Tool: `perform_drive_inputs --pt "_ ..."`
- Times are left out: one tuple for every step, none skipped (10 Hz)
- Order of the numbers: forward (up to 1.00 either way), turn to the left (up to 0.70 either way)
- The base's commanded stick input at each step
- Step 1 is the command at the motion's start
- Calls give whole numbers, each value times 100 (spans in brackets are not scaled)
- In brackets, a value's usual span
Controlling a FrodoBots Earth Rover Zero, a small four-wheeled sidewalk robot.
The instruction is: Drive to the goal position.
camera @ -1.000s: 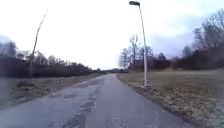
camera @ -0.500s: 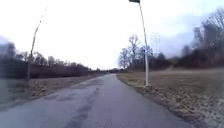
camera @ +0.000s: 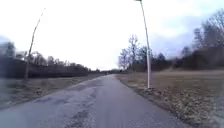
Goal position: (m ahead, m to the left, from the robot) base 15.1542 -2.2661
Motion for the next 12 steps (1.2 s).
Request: perform_drive_inputs --pt "50 0" --pt "50 0" --pt "50 0" --pt "50 0" --pt "50 0" --pt "50 0" --pt "50 0" --pt "50 0" --pt "50 0" --pt "50 0" --pt "50 0" --pt "50 0"
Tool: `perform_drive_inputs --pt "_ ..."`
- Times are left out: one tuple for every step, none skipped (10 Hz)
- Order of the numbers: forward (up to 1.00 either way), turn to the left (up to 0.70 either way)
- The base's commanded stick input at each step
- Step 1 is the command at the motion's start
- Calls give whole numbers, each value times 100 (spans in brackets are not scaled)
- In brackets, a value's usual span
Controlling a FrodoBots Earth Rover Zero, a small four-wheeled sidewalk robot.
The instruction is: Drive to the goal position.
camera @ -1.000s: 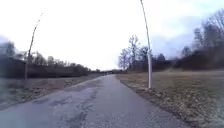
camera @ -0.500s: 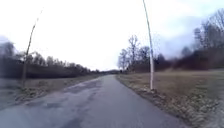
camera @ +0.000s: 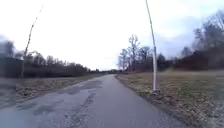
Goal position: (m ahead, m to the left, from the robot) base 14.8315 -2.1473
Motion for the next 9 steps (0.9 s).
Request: perform_drive_inputs --pt "50 0" --pt "50 0" --pt "50 0" --pt "50 0" --pt "50 0" --pt "50 0" --pt "50 0" --pt "50 0" --pt "50 0"
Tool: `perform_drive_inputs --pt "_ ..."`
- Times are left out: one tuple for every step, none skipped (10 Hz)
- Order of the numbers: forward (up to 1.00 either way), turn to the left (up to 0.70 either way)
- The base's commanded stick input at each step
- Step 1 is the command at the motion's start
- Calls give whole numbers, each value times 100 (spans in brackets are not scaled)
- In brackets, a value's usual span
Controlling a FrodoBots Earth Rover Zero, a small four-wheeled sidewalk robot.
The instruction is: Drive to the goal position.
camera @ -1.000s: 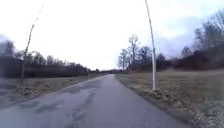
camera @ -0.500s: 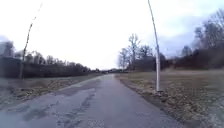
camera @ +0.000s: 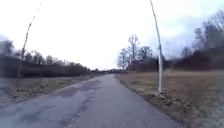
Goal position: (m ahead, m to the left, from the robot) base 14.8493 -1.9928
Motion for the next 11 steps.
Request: perform_drive_inputs --pt "50 0" --pt "50 0" --pt "50 0" --pt "50 0" --pt "50 0" --pt "50 0" --pt "50 0" --pt "50 0" --pt "50 0" --pt "50 0" --pt "50 0"
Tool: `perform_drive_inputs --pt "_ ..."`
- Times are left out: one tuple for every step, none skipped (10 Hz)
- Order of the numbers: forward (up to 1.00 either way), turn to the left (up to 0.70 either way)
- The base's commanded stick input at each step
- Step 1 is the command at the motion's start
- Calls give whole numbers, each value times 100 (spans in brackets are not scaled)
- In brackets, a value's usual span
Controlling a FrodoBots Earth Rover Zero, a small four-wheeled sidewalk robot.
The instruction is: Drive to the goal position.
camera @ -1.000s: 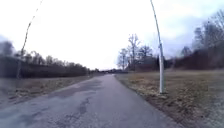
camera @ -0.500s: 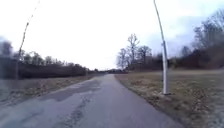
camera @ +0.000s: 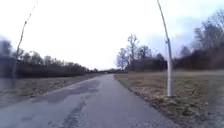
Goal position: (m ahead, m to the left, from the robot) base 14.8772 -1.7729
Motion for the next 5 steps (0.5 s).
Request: perform_drive_inputs --pt "50 0" --pt "50 0" --pt "50 0" --pt "50 0" --pt "50 0"
